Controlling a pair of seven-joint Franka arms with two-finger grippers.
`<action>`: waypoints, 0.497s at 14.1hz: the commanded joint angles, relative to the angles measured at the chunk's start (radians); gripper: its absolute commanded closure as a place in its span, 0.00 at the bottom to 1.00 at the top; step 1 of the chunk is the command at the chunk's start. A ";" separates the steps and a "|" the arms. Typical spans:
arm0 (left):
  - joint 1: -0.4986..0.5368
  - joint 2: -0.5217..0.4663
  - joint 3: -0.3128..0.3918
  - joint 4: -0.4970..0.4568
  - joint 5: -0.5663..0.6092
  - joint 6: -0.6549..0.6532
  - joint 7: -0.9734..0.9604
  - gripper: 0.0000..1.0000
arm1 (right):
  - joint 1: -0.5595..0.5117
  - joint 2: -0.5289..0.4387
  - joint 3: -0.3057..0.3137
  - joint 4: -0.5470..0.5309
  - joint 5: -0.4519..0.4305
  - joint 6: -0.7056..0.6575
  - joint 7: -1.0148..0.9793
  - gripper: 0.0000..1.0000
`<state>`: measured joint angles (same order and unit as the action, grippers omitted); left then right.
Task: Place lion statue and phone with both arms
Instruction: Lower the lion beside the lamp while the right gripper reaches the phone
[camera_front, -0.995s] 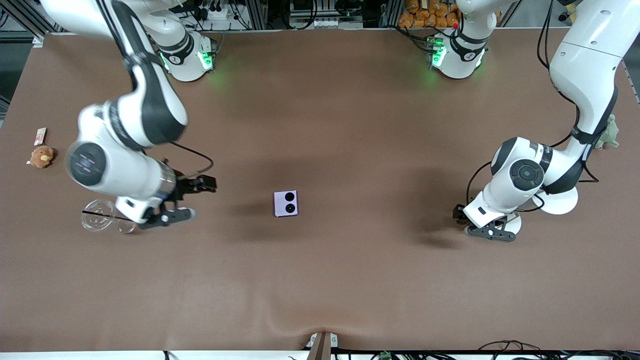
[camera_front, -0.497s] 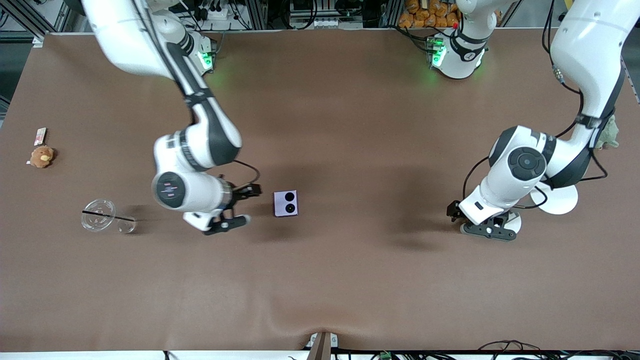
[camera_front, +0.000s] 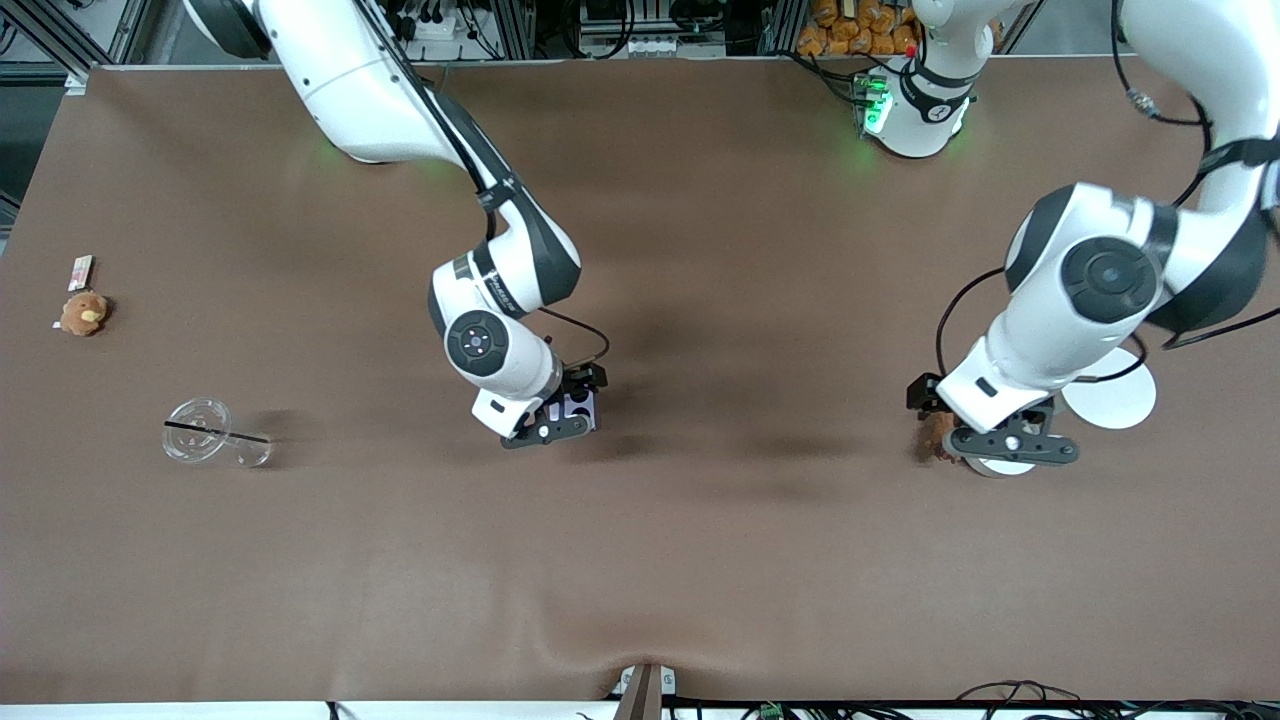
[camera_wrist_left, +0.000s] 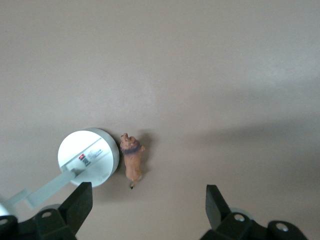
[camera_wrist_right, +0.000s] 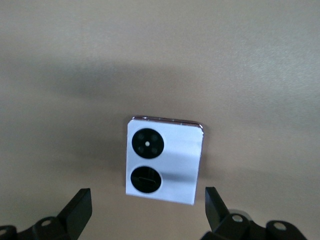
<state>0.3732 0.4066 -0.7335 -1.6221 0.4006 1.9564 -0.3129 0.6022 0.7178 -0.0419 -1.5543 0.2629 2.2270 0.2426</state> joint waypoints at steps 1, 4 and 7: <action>0.009 -0.003 -0.026 0.146 -0.045 -0.138 0.012 0.00 | 0.024 0.041 -0.013 0.026 -0.078 0.016 0.104 0.00; 0.010 -0.005 -0.032 0.229 -0.046 -0.227 0.012 0.00 | 0.039 0.077 -0.012 0.029 -0.151 0.042 0.204 0.00; 0.012 -0.038 -0.032 0.245 -0.048 -0.246 0.012 0.00 | 0.044 0.092 -0.012 0.028 -0.149 0.071 0.234 0.00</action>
<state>0.3740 0.3923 -0.7533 -1.3926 0.3699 1.7408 -0.3107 0.6319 0.7874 -0.0426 -1.5526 0.1313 2.2916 0.4317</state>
